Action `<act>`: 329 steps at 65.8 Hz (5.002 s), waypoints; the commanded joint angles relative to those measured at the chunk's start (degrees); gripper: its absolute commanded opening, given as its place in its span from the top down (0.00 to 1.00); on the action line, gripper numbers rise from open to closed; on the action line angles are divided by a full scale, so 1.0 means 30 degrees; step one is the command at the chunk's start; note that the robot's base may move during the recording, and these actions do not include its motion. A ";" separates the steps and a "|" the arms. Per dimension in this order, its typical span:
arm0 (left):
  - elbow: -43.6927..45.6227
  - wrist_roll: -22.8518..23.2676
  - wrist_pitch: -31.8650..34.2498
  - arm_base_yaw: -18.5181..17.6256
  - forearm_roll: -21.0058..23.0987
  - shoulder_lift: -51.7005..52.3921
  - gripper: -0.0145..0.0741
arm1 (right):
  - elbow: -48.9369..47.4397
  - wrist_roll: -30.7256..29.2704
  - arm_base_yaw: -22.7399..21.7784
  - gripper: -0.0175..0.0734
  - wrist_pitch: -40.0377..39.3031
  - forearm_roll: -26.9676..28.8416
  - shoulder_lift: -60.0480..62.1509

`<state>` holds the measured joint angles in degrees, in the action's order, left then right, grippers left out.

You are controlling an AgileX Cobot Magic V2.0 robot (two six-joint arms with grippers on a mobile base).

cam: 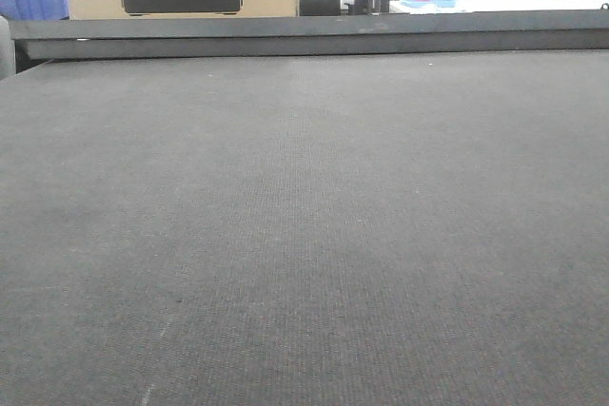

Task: Place valve from conveyor to right shelf box

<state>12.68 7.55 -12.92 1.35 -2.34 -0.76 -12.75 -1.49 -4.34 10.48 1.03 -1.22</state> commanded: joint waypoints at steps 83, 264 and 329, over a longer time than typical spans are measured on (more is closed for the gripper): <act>1.5314 -0.0003 -1.4419 -0.0141 0.0034 -2.0553 0.96 | -1.7471 0.0046 0.0025 0.82 1.9828 0.0409 -2.5108; 1.5483 -0.2517 -1.3772 -0.0141 -0.0727 -2.6817 0.31 | -1.7315 0.0145 0.0025 0.99 1.6358 0.1131 -2.3707; 1.7349 -0.1320 -1.4825 -0.0141 -0.0769 -2.9903 0.36 | -1.7042 0.0145 0.0025 0.99 1.6342 0.1131 -2.3707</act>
<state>64.31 3.11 -55.98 1.14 -4.52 -89.84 -63.52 -1.10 -4.34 61.11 4.95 -73.39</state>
